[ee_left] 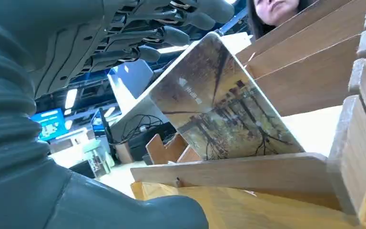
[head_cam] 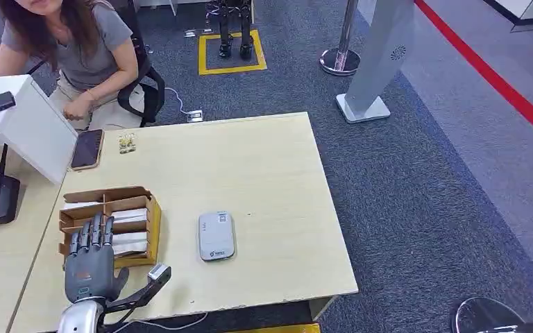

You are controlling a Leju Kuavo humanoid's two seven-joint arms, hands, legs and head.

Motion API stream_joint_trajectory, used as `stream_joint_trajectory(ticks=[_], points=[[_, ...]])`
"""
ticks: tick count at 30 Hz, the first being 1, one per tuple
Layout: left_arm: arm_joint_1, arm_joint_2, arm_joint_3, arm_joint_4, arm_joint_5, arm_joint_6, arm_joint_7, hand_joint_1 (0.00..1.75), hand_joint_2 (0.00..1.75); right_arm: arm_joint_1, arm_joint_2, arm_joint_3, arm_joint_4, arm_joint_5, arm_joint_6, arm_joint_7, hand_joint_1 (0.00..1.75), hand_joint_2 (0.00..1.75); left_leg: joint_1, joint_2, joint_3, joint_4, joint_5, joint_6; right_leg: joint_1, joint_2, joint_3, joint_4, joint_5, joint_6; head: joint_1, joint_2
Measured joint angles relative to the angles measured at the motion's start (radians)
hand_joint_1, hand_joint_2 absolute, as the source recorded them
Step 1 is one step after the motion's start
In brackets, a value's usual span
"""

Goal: Pass the card to the sensor for recognition and then transmit it.

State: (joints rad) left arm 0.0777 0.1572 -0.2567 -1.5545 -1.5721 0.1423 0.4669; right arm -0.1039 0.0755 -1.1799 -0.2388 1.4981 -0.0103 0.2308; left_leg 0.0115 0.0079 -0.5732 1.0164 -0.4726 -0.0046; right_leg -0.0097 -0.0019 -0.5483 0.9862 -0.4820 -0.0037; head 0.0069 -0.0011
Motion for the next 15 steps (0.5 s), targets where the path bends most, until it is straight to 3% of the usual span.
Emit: stream_joint_trajectory(ticks=[15], points=[[-0.009,0.014,-0.024,0.000,0.000,0.000,0.001,0.00,1.75,0.000,0.000,0.000,0.000,0.000,0.001,0.000,0.00,0.00,0.000,0.000,0.000,0.000,0.000,0.000,0.000,0.000,0.000,0.000,0.000,0.000,0.000,0.000]])
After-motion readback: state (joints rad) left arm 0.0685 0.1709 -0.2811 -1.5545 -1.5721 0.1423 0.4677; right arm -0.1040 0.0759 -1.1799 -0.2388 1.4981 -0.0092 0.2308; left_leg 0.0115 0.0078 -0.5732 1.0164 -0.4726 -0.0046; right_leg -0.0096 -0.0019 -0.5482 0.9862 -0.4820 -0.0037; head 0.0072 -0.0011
